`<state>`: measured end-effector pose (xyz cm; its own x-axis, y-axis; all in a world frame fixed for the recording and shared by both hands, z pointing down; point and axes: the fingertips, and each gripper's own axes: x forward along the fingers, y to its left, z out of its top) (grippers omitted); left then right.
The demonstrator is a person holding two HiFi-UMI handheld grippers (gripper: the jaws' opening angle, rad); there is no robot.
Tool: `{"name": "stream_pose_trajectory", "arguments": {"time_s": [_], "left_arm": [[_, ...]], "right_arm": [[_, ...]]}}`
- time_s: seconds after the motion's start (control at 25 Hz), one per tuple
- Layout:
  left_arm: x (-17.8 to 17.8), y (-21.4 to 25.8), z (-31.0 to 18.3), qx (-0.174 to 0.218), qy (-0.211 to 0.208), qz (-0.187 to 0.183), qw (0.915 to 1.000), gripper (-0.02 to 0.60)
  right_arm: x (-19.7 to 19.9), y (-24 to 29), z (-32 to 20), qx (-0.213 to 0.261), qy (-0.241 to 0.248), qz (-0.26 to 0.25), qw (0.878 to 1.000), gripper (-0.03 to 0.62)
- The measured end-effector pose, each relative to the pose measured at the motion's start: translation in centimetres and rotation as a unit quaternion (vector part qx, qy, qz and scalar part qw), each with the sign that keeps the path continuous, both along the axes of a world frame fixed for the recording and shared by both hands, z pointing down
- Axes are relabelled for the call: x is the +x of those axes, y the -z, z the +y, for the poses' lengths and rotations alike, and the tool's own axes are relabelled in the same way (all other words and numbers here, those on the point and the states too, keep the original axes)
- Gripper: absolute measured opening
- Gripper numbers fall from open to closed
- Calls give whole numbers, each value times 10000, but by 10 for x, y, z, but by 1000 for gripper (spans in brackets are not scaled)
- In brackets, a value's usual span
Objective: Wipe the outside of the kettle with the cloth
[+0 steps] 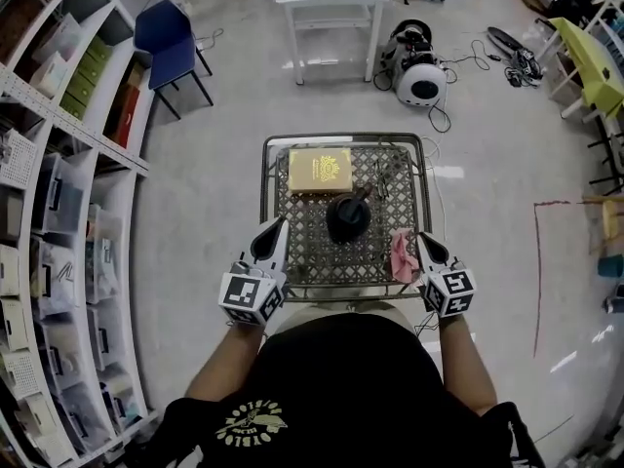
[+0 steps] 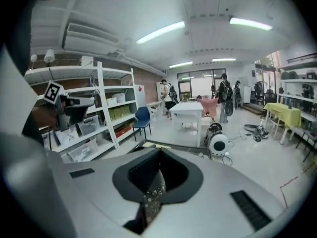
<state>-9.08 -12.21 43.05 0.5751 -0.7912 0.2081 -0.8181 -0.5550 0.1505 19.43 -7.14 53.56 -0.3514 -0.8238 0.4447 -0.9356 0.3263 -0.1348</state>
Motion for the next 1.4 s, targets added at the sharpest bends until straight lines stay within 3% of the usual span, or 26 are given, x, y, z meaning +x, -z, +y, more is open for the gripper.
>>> {"name": "stream_pose_trajectory", "arguments": {"time_s": [0.24, 0.56, 1.08, 1.4], "left_arm": [[-2, 14, -3, 176, -294, -181, 9992, 9], [-20, 24, -2, 294, -572, -171, 9978, 9], [-27, 30, 3, 405, -886, -169, 9951, 9], [-9, 39, 14, 473, -688, -286, 9961, 9]], "right_arm": [[-19, 73, 1, 645, -166, -21, 9978, 11], [-46, 131, 8, 1176, -317, 95, 9925, 11], [-57, 148, 35, 1470, -637, 321, 9866, 11], [-46, 145, 40, 1427, -337, 330, 9886, 11]]}}
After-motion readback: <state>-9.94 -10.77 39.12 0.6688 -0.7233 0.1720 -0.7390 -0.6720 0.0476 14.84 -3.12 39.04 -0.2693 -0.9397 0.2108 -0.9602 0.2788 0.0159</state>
